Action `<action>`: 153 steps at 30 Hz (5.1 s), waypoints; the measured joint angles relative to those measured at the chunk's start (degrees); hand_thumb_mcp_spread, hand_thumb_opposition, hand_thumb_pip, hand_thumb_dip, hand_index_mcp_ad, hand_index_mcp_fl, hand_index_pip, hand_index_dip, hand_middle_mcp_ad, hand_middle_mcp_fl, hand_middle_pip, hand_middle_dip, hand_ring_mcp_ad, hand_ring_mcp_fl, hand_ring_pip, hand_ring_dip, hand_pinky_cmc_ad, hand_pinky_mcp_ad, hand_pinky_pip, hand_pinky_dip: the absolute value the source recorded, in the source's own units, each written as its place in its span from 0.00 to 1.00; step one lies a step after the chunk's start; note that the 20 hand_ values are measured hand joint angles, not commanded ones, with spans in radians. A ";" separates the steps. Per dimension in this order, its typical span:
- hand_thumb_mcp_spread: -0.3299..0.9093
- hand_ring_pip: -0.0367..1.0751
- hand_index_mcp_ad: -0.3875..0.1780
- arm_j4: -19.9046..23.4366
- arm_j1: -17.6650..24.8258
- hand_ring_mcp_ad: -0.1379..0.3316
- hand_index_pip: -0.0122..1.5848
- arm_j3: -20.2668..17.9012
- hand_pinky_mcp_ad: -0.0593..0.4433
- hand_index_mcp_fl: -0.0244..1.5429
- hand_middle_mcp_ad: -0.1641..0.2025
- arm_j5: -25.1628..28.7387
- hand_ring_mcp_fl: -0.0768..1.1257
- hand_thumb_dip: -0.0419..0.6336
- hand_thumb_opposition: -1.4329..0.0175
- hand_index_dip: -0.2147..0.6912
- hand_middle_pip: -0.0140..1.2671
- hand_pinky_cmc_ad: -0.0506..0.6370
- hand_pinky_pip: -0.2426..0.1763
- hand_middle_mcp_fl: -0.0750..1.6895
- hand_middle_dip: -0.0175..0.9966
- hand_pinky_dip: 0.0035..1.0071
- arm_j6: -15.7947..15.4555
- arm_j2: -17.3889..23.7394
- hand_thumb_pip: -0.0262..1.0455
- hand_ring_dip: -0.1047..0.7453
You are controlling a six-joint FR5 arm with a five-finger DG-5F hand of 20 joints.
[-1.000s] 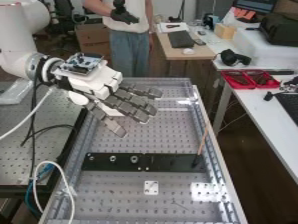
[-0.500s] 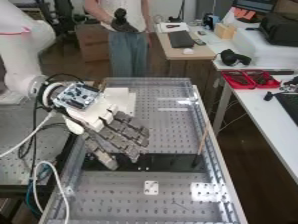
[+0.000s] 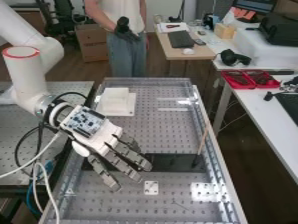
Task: Grab the bearing and place it in the white container
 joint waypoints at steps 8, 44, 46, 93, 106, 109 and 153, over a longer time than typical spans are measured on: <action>0.55 0.11 0.46 0.96 -0.63 0.48 0.83 1.02 0.74 0.03 0.48 -0.41 0.06 0.34 0.45 0.31 0.11 0.60 0.36 0.04 0.28 0.32 1.12 -2.86 0.58 0.26; 0.59 0.11 0.46 4.12 -1.06 0.48 0.95 1.68 0.74 0.02 0.48 0.43 0.06 0.37 0.45 0.46 0.11 0.61 0.36 0.04 0.28 0.25 0.92 -5.67 0.60 0.26; 0.59 0.11 0.46 4.09 -1.06 0.48 0.95 1.72 0.74 0.02 0.48 0.41 0.06 0.37 0.45 0.46 0.11 0.61 0.36 0.04 0.28 0.25 1.08 -5.78 0.60 0.26; 0.59 0.11 0.46 13.98 1.13 0.46 0.98 -1.07 0.72 0.02 0.48 3.10 0.06 0.37 0.45 0.44 0.11 0.61 0.36 0.04 0.28 0.30 -5.82 -7.21 0.60 0.26; 0.59 0.11 0.46 13.56 1.11 0.46 0.98 -1.11 0.72 0.02 0.48 3.12 0.06 0.37 0.45 0.43 0.11 0.61 0.36 0.04 0.28 0.33 -6.05 -7.50 0.60 0.26; 0.59 0.11 0.46 13.50 1.14 0.46 0.98 -1.09 0.72 0.02 0.48 3.16 0.06 0.37 0.45 0.43 0.11 0.61 0.36 0.04 0.28 0.35 -6.06 -7.59 0.60 0.26; 0.58 0.11 0.46 13.40 0.97 0.47 0.98 -0.56 0.70 0.02 0.48 3.02 0.06 0.37 0.45 0.42 0.11 0.61 0.36 0.04 0.28 0.38 -7.28 -8.63 0.60 0.26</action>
